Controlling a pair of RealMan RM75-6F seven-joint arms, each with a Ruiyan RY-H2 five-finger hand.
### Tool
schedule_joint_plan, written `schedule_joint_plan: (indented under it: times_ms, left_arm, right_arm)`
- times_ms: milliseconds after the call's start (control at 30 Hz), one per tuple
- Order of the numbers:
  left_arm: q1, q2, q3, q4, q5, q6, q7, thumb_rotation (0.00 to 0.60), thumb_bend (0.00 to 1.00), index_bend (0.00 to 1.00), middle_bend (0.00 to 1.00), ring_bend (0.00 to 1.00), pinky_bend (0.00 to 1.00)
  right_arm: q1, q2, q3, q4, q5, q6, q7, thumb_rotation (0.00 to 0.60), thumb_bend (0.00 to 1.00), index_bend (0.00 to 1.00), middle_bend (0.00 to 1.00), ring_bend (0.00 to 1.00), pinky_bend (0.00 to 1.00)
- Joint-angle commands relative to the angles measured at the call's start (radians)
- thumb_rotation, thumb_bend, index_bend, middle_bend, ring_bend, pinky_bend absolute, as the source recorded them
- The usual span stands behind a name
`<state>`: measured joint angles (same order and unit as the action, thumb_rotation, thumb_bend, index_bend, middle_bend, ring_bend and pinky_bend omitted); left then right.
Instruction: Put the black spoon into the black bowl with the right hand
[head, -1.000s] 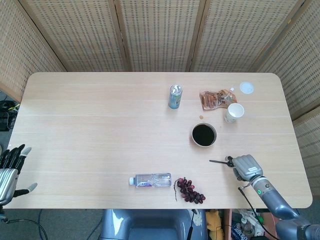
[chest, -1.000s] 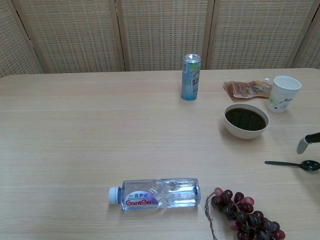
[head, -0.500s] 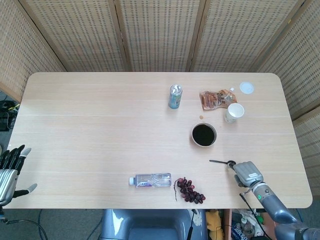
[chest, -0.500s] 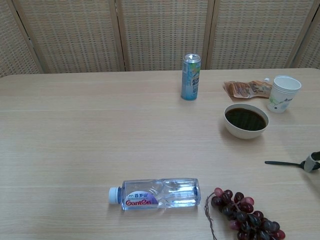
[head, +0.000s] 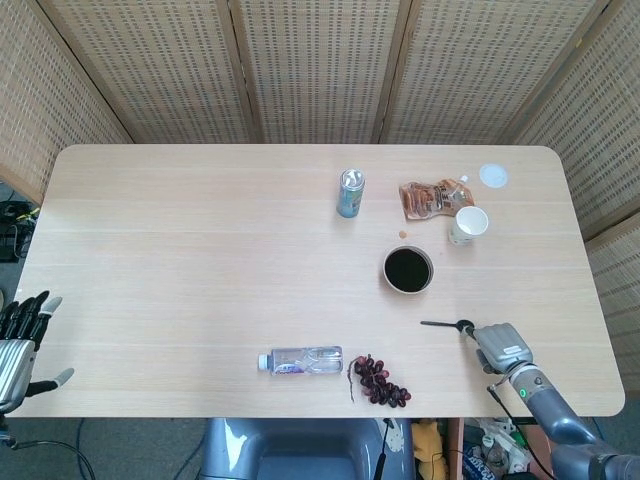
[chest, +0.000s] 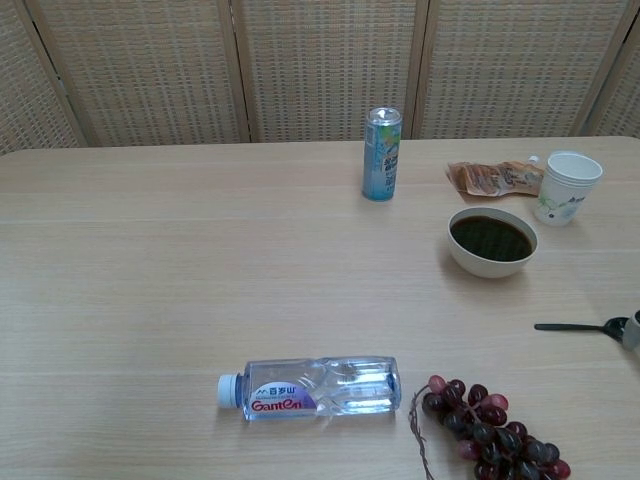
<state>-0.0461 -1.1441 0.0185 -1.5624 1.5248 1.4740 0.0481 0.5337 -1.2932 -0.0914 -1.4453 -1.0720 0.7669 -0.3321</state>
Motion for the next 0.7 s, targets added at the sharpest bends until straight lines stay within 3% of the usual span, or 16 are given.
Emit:
schedule_joint_plan:
  times_ms: [33,533,600,700]
  left_arm:
    - [0.001,0.0,0.001,0.0,-0.001,-0.001,0.0,0.6,0.03,0.0,0.0,0.0,0.0]
    - [0.013,-0.002,0.005,0.005,-0.008,0.006,-0.005,0.6,0.04,0.0,0.0,0.0,0.0]
    - [0.014,-0.002,0.005,0.007,-0.008,0.006,-0.006,0.6,0.04,0.0,0.0,0.0,0.0]
    - [0.012,-0.002,0.004,0.008,-0.005,0.006,-0.008,0.6,0.04,0.0,0.0,0.0,0.0]
  right_arm:
    - [0.004,-0.002,0.004,0.011,0.003,-0.004,-0.004,0.6,0.81,0.27,0.94,0.97,1.0]
    - [0.025,0.0,0.03,0.032,0.003,-0.017,-0.005,0.6,0.81,0.27,0.94,0.97,1.0]
    - [0.021,0.006,0.03,0.019,-0.001,-0.004,-0.008,0.6,0.81,0.28,0.92,0.97,1.0]
    - [0.012,0.018,0.033,-0.007,-0.015,0.029,-0.01,0.6,0.81,0.34,0.82,0.94,1.0]
